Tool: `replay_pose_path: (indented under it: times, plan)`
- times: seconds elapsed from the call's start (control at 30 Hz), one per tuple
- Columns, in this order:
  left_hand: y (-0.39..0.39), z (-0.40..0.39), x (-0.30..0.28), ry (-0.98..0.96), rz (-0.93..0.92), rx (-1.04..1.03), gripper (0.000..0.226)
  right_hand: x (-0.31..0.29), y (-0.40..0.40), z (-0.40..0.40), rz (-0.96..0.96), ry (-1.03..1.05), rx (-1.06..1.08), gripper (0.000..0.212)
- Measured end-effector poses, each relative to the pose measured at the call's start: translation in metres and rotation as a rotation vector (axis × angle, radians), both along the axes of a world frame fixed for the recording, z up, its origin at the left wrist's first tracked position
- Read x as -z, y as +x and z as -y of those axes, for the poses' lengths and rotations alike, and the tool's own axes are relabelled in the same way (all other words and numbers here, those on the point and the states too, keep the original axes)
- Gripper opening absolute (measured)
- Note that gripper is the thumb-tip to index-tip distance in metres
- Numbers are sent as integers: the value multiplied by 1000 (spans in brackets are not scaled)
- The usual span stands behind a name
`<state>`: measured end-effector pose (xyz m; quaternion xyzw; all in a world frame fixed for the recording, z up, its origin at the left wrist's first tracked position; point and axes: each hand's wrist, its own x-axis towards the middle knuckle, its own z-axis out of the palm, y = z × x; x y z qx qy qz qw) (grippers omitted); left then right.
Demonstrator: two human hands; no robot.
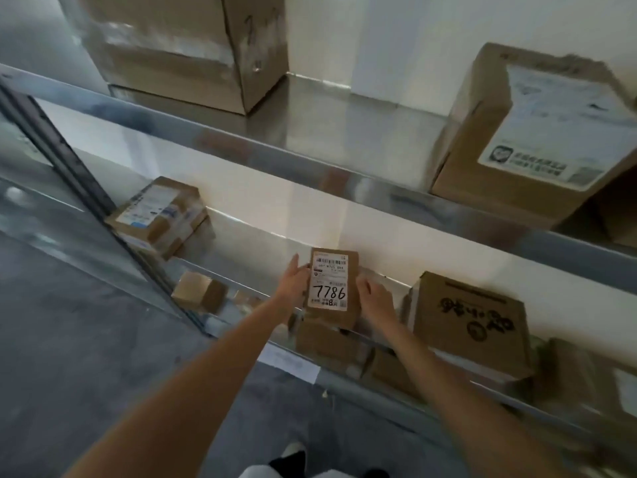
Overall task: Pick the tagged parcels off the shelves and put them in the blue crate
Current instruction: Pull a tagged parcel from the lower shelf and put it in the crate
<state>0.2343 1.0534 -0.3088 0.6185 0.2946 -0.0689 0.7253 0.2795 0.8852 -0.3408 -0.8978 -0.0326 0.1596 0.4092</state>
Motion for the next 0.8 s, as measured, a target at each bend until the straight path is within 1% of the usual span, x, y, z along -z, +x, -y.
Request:
replay_pose_path:
  times: [0.03, 0.1, 0.2, 0.27, 0.4, 0.47, 0.53, 0.63, 0.73, 0.8]
  plan:
    - [2, -1, 0, -43, -36, -9, 51, 5, -10, -1, -22, 36, 57, 36]
    - [3, -2, 0, -39, -64, 53, 42, 11, -25, -5, -80, 143, 187, 40]
    - [-3, -1, 1, -13, -25, 133, 38, 11, -36, -12, -159, 277, 347, 43]
    - [-9, -4, 3, -7, 16, 135, 41, 9, -39, -13, -181, 348, 391, 43]
    - [-20, -15, 3, 19, 172, 180, 51, 7, -53, -16, -45, 461, 407, 43]
    - [-24, -17, 2, 20, 205, 190, 53, 8, -59, -20, -7, 485, 425, 43]
    - [-26, -19, 3, 24, 212, 190, 52, 8, -60, -23, -17, 492, 452, 43]
    - [-21, -27, 6, 2, 153, 104, 42, 6, -56, -28, -108, 480, 445, 41]
    - [-11, -40, 8, 7, 79, 31, 35, -3, -49, -36, -285, 492, 379, 44]
    - [-8, -49, 10, 30, 53, 14, 34, -4, -46, -44, -346, 497, 312, 39]
